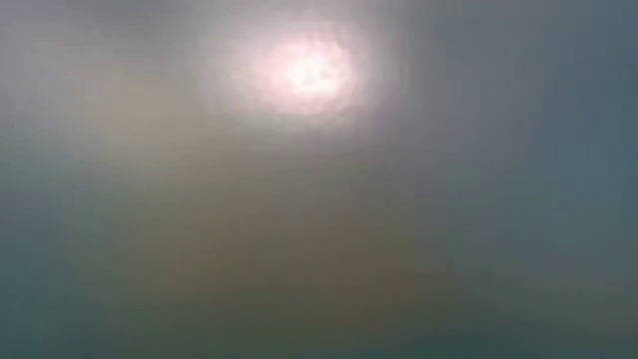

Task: Sort silverware by color (type)
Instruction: Put the purple spoon into the orange bin

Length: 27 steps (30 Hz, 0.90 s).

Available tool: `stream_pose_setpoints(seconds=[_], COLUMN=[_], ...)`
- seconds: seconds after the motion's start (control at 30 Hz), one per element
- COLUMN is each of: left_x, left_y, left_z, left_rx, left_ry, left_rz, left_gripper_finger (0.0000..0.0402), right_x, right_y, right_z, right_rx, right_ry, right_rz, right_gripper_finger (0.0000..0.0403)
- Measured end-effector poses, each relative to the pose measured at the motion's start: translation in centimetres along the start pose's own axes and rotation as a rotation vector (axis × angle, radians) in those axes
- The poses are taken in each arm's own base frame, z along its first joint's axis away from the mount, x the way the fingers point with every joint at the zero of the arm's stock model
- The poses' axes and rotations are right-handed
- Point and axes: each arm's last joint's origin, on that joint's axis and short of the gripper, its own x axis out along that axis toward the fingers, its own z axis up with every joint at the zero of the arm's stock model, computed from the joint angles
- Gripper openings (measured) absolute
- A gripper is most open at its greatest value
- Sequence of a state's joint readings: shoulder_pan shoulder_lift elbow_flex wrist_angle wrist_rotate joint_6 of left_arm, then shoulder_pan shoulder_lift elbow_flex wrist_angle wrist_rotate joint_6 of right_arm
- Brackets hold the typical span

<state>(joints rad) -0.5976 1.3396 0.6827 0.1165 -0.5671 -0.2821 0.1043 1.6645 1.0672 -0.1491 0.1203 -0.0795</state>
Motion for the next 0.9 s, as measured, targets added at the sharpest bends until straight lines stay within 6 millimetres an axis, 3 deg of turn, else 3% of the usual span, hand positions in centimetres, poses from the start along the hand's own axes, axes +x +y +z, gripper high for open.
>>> stream_pose_setpoints(seconds=[0.17, 0.37, 0.5, 0.63, 0.9], left_x=[0.0, 0.0, 0.0, 0.0, 0.1], left_y=[0.0, 0.0, 0.0, 0.0, 0.1], left_z=[0.0, 0.0, -0.1, -0.1, -0.1], left_rx=[0.003, 0.006, 0.008, 0.009, 0.007], left_ry=[0.001, 0.003, 0.009, 0.008, 0.008], left_rz=[0.001, 0.001, 0.003, 0.003, 0.007], left_gripper_finger=[0.0095, 0.0095, 0.0095, 0.0095, 0.0095], right_x=[-4.3, -8.6, -10.5, -11.9, -12.9], right_y=[-0.6, -2.8, -5.3, -7.5, -12.0], right_z=[1.0, 0.3, -1.8, -4.6, -9.6], right_rx=[-0.007, 0.022, 0.108, 0.187, 0.326], right_ry=[-0.024, 0.037, 0.185, 0.22, 0.29], right_rz=[-0.002, -0.046, -0.146, -0.229, -0.377], right_gripper_finger=[0.0199, 0.0201, 0.0192, 0.0185, 0.0184])
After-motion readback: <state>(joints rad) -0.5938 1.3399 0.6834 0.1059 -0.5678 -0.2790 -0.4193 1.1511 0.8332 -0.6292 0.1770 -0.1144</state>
